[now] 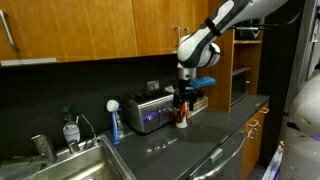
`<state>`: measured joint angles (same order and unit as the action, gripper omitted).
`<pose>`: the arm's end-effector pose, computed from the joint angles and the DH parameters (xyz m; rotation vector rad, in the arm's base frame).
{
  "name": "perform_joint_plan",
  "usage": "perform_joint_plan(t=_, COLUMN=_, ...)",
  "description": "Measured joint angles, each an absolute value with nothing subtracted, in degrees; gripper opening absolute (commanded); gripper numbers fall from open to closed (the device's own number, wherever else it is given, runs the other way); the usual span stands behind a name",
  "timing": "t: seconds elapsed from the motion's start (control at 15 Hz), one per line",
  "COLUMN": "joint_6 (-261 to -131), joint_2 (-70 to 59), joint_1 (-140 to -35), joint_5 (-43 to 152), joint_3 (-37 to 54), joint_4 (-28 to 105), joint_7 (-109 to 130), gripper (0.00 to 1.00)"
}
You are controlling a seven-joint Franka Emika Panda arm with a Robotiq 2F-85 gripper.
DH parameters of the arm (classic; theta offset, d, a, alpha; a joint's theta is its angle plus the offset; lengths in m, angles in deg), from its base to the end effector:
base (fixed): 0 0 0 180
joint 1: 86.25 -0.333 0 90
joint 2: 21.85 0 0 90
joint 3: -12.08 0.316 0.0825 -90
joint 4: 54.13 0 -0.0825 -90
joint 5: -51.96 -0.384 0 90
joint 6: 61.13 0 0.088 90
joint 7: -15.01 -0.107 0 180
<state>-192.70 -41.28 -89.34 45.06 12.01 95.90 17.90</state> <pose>0.4071 0.0241 0.3658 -3.0501 -0.0366 -0.0256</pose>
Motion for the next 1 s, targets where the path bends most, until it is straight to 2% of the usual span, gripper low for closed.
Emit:
perform_joint_plan(t=0.33, joint_6=-195.3, joint_2=-35.5, joint_1=-91.0, joint_5=44.6, joint_3=13.4, joint_4=97.5, joint_7=17.9, gripper=1.00)
perform_joint_plan(t=1.0, joint_6=-221.0, joint_2=-24.1, joint_1=-92.2, joint_5=35.4, joint_3=14.8, joint_4=99.0, joint_7=19.7, gripper=1.00)
